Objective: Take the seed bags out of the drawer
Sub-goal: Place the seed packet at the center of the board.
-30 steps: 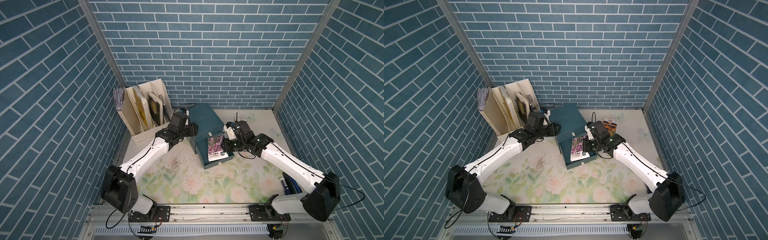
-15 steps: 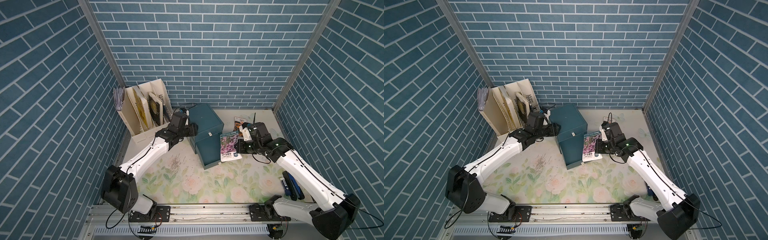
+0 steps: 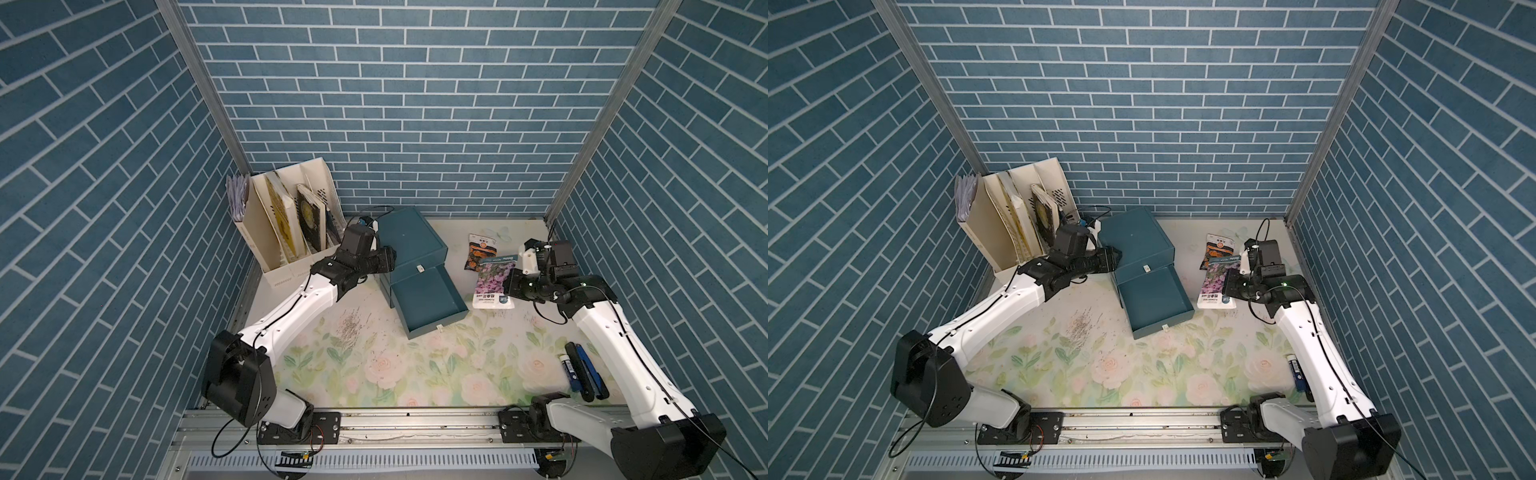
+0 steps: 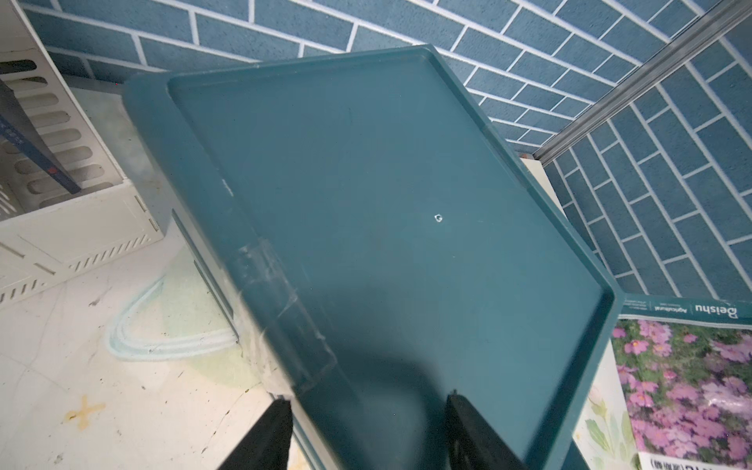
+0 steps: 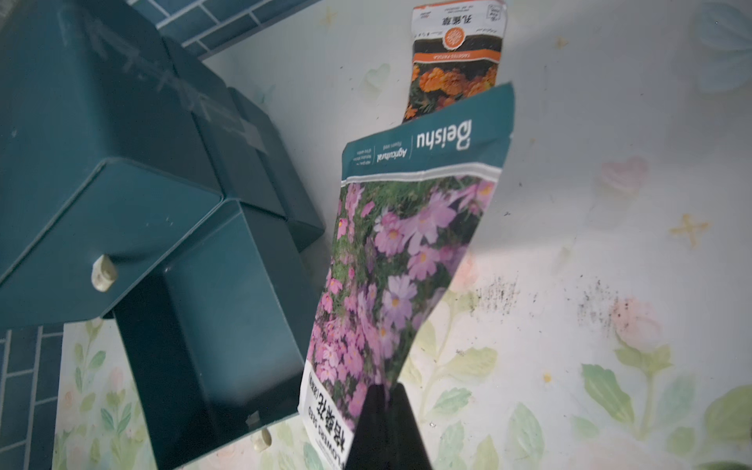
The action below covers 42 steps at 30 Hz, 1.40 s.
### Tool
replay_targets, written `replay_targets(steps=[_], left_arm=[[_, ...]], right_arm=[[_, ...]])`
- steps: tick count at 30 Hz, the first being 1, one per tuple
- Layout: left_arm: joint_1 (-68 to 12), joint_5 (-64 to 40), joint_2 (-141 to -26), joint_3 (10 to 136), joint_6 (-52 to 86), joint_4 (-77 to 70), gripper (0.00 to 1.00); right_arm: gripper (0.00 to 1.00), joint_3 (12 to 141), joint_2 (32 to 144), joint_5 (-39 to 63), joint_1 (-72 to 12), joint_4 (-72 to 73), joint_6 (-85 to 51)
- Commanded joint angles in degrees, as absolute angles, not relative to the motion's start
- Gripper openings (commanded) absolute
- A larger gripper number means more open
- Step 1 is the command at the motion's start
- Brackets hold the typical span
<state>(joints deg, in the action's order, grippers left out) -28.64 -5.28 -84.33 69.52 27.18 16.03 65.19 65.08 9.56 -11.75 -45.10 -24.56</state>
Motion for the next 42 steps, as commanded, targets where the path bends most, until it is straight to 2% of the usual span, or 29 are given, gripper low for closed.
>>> replay_targets(steps=[1, 18, 33, 38, 42], left_arm=[[-28.8, -5.4, -86.0, 69.7, 26.0, 21.5, 0.64], [-28.9, -5.8, -86.5, 70.0, 25.2, 22.1, 0.64], [-28.8, -6.1, -86.9, 69.9, 25.0, 22.3, 0.64], [-28.8, -6.0, -86.6, 69.7, 25.0, 22.5, 0.64], [-28.8, -5.9, -86.6, 69.6, 25.1, 22.4, 0.64]], right_arm=[[0.00, 63.4, 67.1, 11.7, -9.5, -39.9, -22.3], [0.00, 57.1, 82.2, 15.3, -5.9, -25.2, -20.5], [0.00, 55.4, 93.7, 10.4, -4.3, -27.0, -17.7], [0.15, 55.0, 94.3, 7.8, -4.2, -27.2, -17.8], [0.31, 55.1, 93.5, 7.2, -4.2, -27.1, -17.8]])
